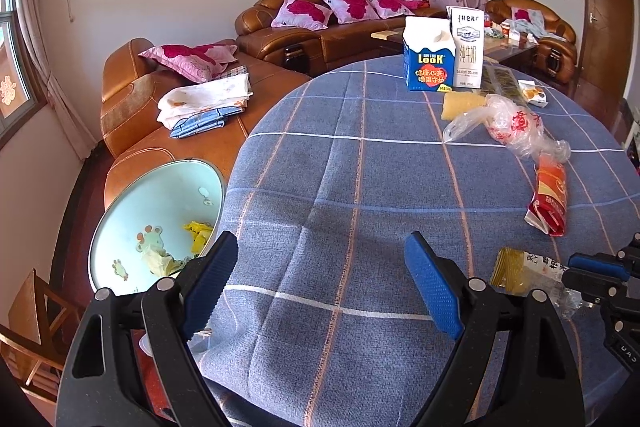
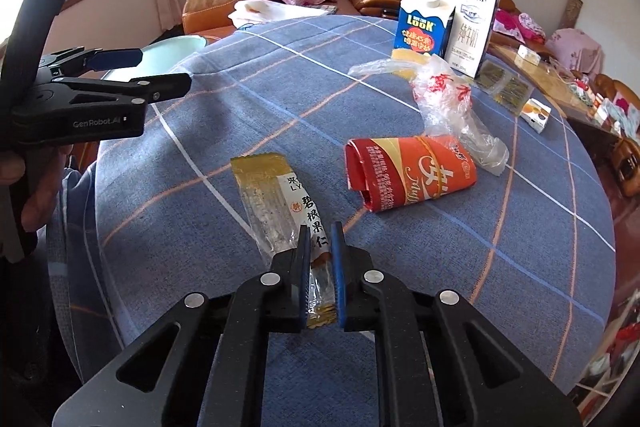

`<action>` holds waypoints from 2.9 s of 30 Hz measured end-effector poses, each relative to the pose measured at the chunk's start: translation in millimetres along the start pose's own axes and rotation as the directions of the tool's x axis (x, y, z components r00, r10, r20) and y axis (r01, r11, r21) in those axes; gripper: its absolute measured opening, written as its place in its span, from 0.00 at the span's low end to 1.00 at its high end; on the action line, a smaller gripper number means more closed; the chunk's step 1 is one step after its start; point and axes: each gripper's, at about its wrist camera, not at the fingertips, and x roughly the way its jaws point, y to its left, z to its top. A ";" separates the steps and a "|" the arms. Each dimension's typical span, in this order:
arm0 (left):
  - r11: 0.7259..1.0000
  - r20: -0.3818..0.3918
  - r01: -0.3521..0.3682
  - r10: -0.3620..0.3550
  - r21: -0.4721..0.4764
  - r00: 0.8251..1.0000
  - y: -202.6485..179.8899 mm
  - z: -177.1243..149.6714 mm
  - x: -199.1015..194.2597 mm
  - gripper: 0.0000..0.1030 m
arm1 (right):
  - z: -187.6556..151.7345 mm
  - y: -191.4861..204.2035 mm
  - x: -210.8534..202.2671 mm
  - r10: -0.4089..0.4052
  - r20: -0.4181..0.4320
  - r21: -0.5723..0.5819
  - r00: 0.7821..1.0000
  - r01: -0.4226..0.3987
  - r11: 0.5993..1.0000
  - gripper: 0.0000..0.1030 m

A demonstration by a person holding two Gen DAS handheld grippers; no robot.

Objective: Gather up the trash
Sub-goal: 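Lower the right gripper onto the wrapped straw packet and close it, then grasp the red snack bag with the left gripper while the right gripper holds the straw packet, then carry the red snack bag and straw packet over the light-blue bin with both grippers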

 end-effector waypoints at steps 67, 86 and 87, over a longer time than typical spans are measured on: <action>0.949 -0.025 0.273 -0.272 0.158 0.962 -92.3 24.4 -5.8 0.42 | -9.4 -81.2 -53.5 -0.322 0.153 0.416 0.934 0.234 0.879 0.05; 0.998 0.101 0.060 -0.058 -0.024 0.993 3.4 35.6 -18.3 0.42 | 68.4 -28.4 -7.8 -0.194 0.241 0.256 0.951 0.131 0.958 0.05; 0.998 0.096 0.052 -0.048 -0.033 0.994 7.6 34.7 -17.5 0.42 | 73.2 -25.8 -5.3 -0.187 0.245 0.247 0.951 0.125 0.961 0.05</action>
